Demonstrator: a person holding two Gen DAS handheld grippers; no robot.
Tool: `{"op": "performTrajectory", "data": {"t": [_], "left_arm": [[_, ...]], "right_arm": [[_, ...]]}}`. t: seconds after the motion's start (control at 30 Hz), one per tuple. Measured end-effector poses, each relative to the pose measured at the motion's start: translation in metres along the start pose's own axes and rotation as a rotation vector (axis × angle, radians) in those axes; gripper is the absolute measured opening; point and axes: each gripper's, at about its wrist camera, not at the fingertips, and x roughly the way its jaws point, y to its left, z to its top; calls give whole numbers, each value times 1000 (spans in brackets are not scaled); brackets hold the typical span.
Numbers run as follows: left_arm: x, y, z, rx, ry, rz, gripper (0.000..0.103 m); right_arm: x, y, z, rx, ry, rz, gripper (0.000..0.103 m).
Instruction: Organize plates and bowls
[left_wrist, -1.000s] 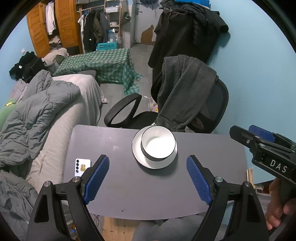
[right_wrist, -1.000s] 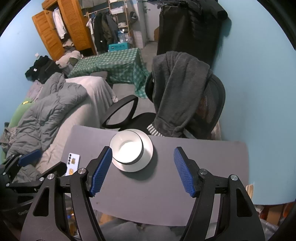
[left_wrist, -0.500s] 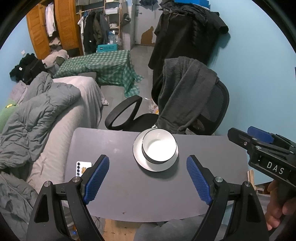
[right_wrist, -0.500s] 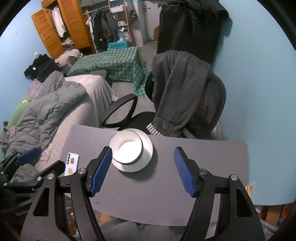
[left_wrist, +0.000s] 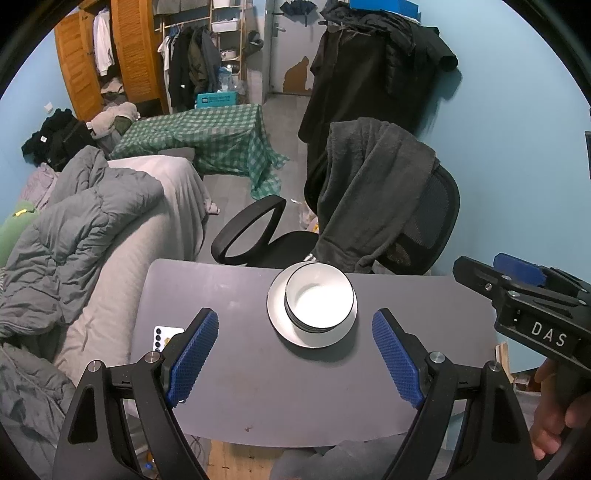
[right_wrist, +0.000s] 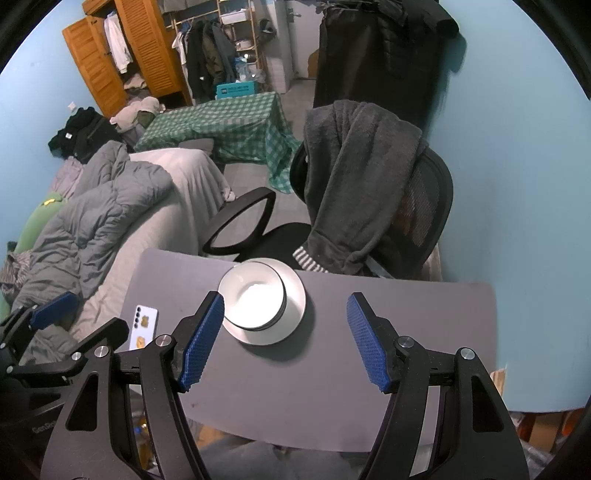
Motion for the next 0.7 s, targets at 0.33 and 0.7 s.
{"op": "performTrajectory", "data": {"t": [0.33,0.7], "left_arm": [[0,0,2,-23,4,-12,87],[1,-3,-2,-38,6,-9,87]], "right_arm": [[1,1,1,-1,0,0,68],[1,6,0,-14,0,11,68]]}}
